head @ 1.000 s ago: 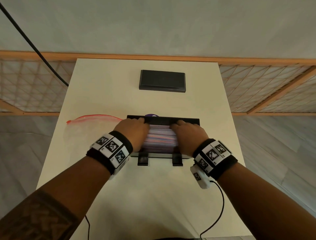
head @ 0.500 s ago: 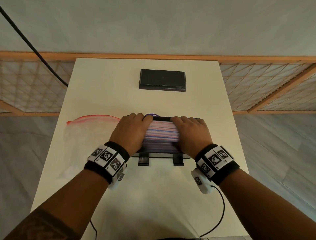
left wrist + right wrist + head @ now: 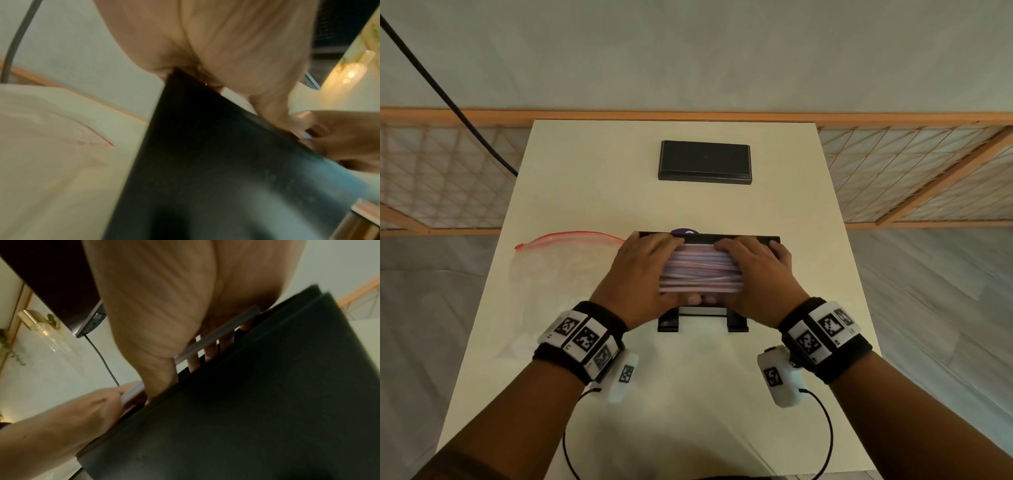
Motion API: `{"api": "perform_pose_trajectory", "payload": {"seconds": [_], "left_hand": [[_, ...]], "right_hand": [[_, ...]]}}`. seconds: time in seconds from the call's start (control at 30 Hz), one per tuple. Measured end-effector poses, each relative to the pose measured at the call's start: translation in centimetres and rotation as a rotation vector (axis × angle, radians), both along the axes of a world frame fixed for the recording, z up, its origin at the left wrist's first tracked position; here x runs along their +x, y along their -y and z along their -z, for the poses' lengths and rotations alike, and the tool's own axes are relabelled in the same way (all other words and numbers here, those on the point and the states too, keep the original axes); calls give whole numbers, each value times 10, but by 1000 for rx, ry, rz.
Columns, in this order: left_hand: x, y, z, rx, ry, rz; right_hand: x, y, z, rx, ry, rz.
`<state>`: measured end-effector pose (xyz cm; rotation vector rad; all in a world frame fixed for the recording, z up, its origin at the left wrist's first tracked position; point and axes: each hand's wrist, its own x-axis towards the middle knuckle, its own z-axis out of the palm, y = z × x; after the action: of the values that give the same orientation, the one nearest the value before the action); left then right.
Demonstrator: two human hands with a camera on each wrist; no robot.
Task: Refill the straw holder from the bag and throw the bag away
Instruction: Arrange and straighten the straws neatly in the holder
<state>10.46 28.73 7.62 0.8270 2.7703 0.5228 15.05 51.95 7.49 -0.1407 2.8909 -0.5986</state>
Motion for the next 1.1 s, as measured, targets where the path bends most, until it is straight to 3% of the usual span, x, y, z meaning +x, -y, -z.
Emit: {"api": "perform_pose_trajectory", "payload": {"seconds": [0.1,0.4,0.53,0.7,0.87,1.03,1.1], "left_hand": [[2,7,0,-146,27,20],[0,18,2,-192,-7,50],[-10,17,-14,-251,-25,63],[-23,5,-28,-420,141,108],[-21,-3,-24,-341,135,58],[-18,-8,-17,-317,90,24],[-15,-4,-12,-213,113,-36]], "right_hand": [[2,-4,-5,-29,7,-8],[-5,-18,-24,-73,43,-38],[-13,-27,-31,85,41,-60],[-18,-17,-14,250,234,-106],[-19,-13,1,304,243,-77],[-18,-9,0,285,106,-3],[-15,-10,-1,214,77,24]]}}
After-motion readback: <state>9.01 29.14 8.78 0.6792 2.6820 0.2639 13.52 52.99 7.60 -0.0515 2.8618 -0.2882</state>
